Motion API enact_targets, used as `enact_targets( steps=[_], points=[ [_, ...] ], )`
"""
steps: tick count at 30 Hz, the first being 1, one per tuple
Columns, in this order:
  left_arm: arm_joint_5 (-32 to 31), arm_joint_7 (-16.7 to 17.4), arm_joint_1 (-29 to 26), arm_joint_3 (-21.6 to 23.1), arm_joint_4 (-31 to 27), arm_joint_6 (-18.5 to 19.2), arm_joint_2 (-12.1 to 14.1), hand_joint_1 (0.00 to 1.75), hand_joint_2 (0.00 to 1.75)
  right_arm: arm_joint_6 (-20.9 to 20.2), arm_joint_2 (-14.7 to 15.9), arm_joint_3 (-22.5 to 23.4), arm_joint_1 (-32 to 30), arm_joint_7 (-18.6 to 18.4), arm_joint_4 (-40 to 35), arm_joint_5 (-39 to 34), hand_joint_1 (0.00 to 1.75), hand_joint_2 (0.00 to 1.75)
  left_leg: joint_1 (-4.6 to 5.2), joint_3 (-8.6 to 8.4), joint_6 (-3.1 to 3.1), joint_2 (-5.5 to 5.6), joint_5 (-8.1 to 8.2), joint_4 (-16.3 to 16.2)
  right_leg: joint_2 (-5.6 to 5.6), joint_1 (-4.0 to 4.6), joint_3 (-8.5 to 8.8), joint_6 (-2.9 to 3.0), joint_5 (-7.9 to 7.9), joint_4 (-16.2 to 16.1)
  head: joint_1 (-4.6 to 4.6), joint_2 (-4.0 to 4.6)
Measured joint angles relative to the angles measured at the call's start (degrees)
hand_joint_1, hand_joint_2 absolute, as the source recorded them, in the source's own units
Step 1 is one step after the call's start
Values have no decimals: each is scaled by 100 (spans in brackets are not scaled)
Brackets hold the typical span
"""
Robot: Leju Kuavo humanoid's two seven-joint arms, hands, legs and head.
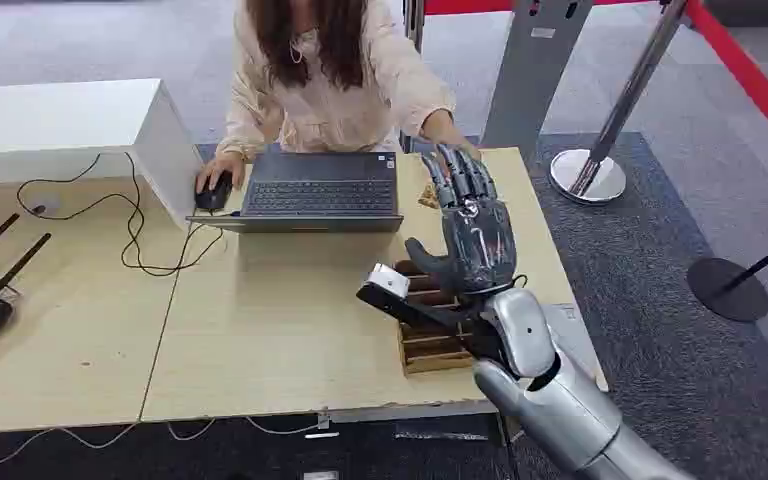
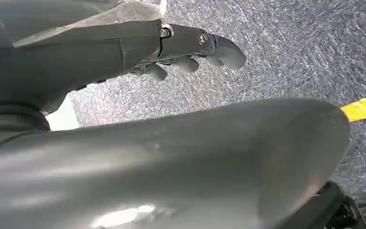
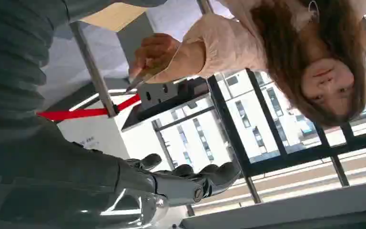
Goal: Pass the card to the sensor for recognition and then transmit it.
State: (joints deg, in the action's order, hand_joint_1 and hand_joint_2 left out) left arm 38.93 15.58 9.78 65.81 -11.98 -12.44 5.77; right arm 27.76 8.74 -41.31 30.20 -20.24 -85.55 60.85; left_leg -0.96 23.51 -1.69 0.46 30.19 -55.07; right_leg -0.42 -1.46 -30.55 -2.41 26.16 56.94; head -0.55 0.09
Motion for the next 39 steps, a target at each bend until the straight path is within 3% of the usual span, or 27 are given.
enact_targets(
  steps=[17,38,39],
  points=[
    [-33,-4,52,9,-2,-9,-72,0,0,284,-422,-354,408,9,894,4,0,175,0,0,0,0,0,0,0,0,-3,0,0,-1,0,0],
    [-70,-72,45,9,0,-9,-83,0,0,496,-389,-352,696,-560,1615,538,0,175,1,1,0,-1,0,-1,0,0,-7,0,0,-1,2,0],
    [-70,-74,43,11,0,-9,-83,0,0,516,-378,-345,695,-584,1629,544,79,175,1,2,0,-1,0,-1,-1,0,-7,0,0,-1,0,0]
  ],
)
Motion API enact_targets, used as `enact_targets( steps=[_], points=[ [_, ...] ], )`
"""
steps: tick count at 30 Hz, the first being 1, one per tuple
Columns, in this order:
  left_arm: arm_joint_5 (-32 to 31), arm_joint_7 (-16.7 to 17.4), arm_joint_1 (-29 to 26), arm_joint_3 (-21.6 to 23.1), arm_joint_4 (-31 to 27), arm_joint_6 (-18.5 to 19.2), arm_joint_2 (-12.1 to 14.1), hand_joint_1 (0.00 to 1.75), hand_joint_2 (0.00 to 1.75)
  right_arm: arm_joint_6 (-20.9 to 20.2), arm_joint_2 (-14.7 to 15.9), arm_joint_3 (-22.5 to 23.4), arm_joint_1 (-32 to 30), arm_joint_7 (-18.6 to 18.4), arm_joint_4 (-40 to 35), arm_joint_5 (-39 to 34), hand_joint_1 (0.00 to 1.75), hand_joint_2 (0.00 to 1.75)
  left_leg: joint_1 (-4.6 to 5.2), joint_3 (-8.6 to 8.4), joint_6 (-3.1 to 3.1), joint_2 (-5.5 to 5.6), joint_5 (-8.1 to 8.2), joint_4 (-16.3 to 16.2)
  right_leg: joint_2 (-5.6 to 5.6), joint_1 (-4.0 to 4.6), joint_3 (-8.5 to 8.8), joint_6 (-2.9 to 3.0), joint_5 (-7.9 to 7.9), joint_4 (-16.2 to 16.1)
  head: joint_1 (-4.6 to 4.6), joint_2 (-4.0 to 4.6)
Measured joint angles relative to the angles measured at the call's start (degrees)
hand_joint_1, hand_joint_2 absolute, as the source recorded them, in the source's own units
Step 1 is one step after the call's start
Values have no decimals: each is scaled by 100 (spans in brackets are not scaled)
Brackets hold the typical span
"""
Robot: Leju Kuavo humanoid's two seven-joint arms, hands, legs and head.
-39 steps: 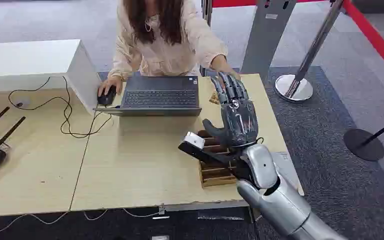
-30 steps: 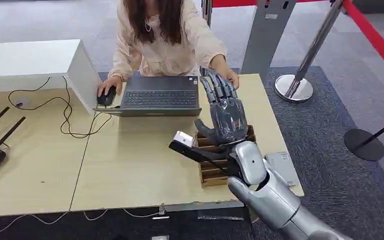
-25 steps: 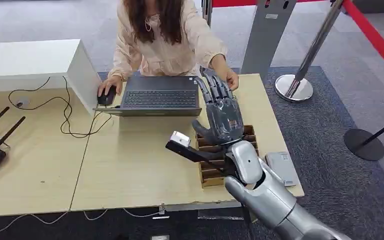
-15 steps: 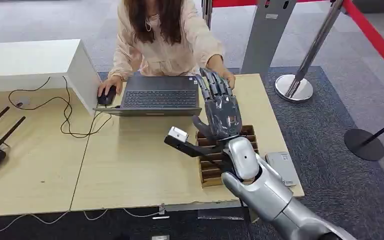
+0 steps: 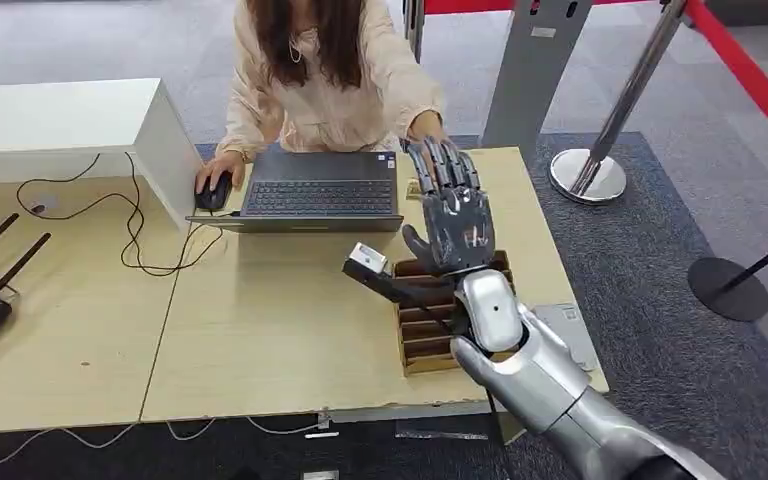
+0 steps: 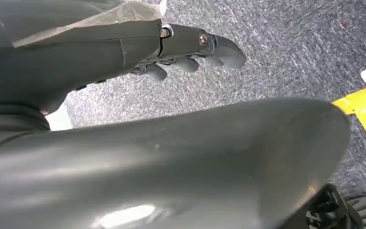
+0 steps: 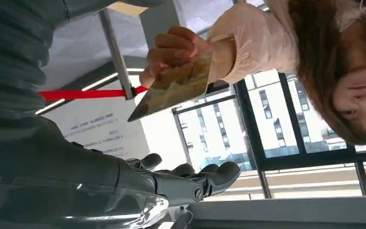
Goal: Pass the card to the sensor for recognition and then transmit it.
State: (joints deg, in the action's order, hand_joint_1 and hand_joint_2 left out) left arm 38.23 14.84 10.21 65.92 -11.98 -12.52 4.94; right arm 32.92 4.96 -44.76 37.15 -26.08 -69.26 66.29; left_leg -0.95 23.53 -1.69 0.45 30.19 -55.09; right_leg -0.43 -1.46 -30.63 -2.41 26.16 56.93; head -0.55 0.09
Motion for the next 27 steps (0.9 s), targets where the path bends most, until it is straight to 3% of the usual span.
enact_targets(
  steps=[1,2,27],
  points=[
    [0,-2,-2,0,0,0,0,0,0,22,11,7,0,-13,20,0,152,175,0,0,0,0,0,0,0,0,0,0,0,0,0,0],
    [2,-2,-5,0,0,0,0,0,0,37,24,15,-3,-24,37,0,175,175,0,0,0,0,0,0,0,0,0,0,0,0,0,0],
    [20,-18,-89,-2,2,-9,83,0,0,308,116,164,-194,63,129,-94,175,175,0,2,0,0,0,0,0,0,-1,0,0,0,0,0]
  ],
)
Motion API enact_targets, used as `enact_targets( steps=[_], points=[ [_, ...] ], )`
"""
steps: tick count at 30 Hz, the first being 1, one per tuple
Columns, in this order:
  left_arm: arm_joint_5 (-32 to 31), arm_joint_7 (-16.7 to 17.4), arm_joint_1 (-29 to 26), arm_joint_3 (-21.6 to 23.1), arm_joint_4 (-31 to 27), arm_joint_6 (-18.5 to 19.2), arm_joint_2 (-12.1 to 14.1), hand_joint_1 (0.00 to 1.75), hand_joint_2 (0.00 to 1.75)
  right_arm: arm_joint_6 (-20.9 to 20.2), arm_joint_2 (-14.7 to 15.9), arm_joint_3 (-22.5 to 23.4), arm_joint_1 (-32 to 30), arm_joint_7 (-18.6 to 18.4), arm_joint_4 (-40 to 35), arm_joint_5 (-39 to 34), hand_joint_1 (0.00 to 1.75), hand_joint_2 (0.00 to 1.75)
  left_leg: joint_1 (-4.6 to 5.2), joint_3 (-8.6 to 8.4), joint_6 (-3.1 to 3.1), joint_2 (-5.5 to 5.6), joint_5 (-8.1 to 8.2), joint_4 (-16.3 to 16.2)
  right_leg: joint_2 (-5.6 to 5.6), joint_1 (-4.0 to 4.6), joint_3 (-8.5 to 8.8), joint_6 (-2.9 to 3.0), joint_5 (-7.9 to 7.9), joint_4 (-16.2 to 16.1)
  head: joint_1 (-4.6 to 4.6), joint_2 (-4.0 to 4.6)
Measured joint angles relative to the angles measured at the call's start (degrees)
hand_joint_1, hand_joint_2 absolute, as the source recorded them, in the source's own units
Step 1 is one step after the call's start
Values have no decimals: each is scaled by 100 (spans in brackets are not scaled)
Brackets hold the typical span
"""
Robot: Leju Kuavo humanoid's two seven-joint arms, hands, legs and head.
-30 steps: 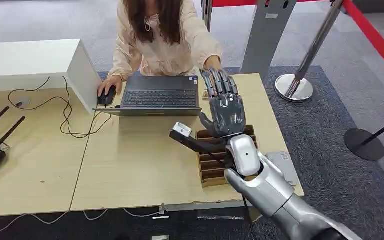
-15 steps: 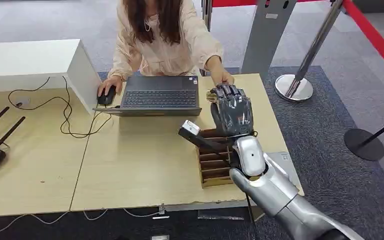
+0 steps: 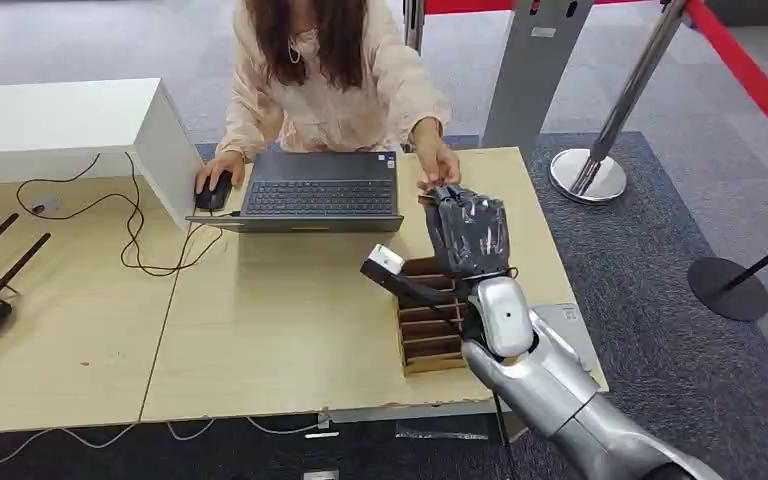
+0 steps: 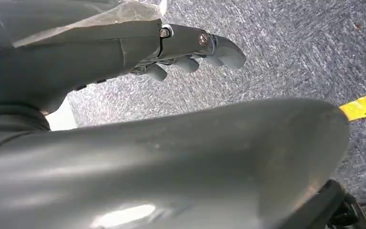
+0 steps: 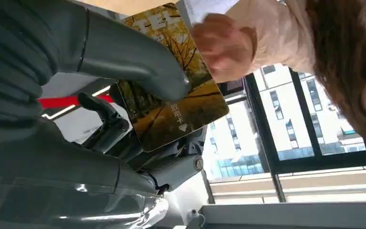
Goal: Pass the card to the sensor for recognition and then transmit it.
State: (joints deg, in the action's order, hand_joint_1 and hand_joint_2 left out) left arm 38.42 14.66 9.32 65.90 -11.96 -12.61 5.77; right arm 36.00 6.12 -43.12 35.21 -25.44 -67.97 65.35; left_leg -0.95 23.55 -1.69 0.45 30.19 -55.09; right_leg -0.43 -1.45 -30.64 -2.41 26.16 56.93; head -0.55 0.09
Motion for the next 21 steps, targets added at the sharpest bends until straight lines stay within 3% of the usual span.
enact_targets(
  steps=[11,16,21],
  points=[
    [33,-76,-57,-18,2,0,30,0,0,125,100,192,-129,26,-155,-234,175,175,1,-1,0,0,0,-1,0,0,-1,0,0,-1,0,0],
    [59,-133,-103,-31,2,2,52,0,0,-153,363,391,-225,-234,-370,-11,175,175,1,-1,0,1,0,-5,0,0,-3,0,0,-3,0,0],
    [61,-135,-104,-31,2,2,52,0,0,-160,372,398,-229,-243,-376,-7,175,175,1,-2,0,1,0,-6,0,0,-4,0,0,-3,0,0]
  ],
)
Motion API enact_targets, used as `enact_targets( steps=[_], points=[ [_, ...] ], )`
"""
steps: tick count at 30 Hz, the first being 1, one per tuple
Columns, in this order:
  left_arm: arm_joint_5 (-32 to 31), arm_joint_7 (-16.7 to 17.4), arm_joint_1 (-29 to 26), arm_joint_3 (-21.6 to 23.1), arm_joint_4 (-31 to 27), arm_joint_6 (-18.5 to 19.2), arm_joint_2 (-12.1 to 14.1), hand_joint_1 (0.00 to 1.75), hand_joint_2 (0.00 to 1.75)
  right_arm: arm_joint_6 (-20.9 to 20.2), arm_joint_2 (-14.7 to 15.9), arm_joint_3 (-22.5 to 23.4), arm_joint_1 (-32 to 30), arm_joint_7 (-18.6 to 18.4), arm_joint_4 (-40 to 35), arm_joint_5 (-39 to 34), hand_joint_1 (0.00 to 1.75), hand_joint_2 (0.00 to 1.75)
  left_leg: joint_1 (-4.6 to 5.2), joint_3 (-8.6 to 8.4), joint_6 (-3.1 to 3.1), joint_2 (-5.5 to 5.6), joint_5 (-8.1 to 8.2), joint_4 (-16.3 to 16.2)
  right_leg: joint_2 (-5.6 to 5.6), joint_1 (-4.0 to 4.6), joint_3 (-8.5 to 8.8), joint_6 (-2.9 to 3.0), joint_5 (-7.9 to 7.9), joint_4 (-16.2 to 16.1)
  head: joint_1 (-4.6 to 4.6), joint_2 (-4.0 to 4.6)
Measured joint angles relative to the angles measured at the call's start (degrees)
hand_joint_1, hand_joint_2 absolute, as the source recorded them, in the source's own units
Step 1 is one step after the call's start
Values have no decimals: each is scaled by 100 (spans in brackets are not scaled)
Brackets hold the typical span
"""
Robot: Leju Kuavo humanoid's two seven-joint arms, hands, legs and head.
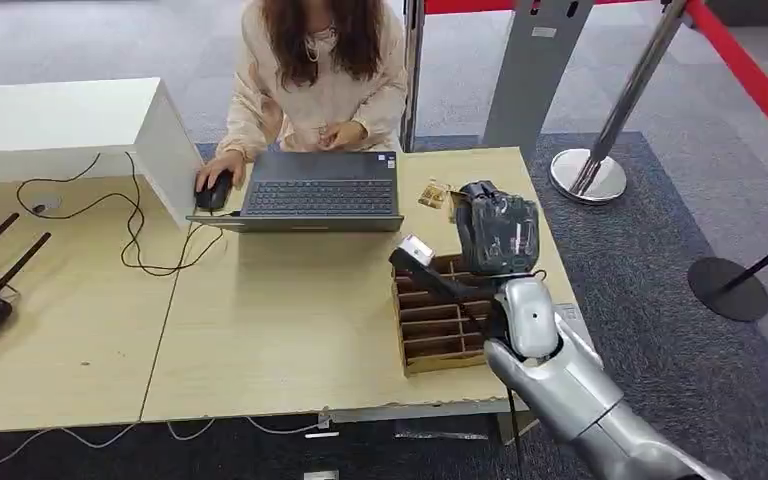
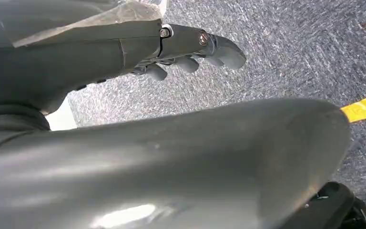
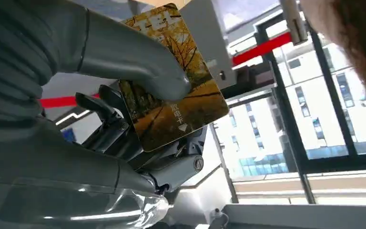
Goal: Pass the card to the sensor for recognition and then transmit it.
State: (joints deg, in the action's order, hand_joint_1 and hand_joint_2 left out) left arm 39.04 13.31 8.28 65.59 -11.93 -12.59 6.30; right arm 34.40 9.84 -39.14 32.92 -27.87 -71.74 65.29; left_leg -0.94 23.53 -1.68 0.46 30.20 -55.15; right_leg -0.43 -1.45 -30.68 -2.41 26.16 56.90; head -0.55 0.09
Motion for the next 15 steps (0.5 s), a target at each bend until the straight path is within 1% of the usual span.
enact_targets(
  steps=[1,2,3,4,5,12,15],
  points=[
    [4,-4,-2,-2,0,0,2,0,0,-11,15,13,-6,-7,-8,2,175,175,0,0,0,0,0,0,0,0,0,0,0,0,0,0],
    [39,-42,-27,-13,0,0,11,0,0,-30,140,105,-106,-85,-103,-9,175,175,0,1,0,-1,0,0,0,0,0,0,0,-1,2,0],
    [120,-118,-83,-66,0,0,17,0,0,160,332,321,-333,-83,-291,-320,175,175,0,2,1,0,1,0,0,0,0,0,0,-3,0,0],
    [173,-159,-157,-116,0,0,31,0,0,477,498,599,-658,3,-553,-663,175,175,0,8,3,-2,3,0,0,0,-1,0,0,-4,0,0],
    [192,-159,-170,-131,2,0,39,0,0,514,552,686,-756,44,-644,-708,175,175,0,4,3,-2,3,0,-1,0,-2,0,0,-5,2,0],
    [256,-127,-208,-238,4,59,74,0,0,437,854,1193,-1579,94,-1152,-568,175,175,-1,12,3,-1,3,0,0,1,-3,0,0,-5,0,0],
    [264,-100,-208,-264,4,68,92,0,0,488,940,1400,-1879,88,-1285,-682,175,175,-1,10,3,-3,3,0,0,0,-3,-1,0,-6,2,0]
  ],
)
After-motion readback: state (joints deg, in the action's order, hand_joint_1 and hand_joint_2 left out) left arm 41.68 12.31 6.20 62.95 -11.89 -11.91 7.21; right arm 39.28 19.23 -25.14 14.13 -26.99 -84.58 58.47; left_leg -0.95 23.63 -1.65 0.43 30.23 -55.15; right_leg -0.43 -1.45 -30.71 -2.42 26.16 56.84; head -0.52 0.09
